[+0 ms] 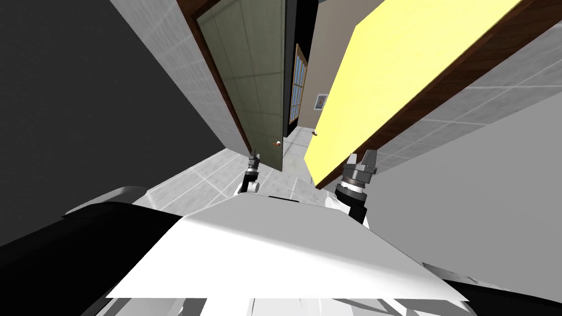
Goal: Push the door open
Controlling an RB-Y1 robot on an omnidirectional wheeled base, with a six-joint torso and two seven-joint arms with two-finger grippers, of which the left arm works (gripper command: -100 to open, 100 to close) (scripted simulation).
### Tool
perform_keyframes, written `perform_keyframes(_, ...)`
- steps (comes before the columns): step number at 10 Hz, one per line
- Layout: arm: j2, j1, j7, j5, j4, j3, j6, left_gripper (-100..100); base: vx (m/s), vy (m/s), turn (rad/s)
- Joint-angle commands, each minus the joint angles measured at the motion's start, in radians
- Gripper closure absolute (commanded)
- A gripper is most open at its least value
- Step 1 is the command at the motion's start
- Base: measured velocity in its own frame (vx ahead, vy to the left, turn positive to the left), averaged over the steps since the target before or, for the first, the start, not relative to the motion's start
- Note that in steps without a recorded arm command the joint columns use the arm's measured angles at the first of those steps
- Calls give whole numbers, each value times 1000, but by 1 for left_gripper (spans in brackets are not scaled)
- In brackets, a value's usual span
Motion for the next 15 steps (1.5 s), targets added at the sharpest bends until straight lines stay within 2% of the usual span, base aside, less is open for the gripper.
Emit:
perform_keyframes(1,5,-10,2,4,32,-2,-11,-100,57,37,-26)
perform_keyframes(3,11,-39,3,16,95,-14,-27,-100,64,44,-67)
perform_keyframes(4,11,-39,3,16,104,-14,-27,-100,56,40,-27)
perform_keyframes(8,22,-97,5,40,240,-38,-61,-100,79,54,-73)
perform_keyframes(9,22,-97,5,40,251,-38,-61,-100,60,54,-27)
perform_keyframes(12,29,-141,7,59,352,-56,-86,-100,64,54,-69)
perform_keyframes(13,29,-141,7,59,362,-56,-86,-100,61,51,-38)
perform_keyframes(15,32,-170,8,71,432,-68,-103,-100,56,50,-66)
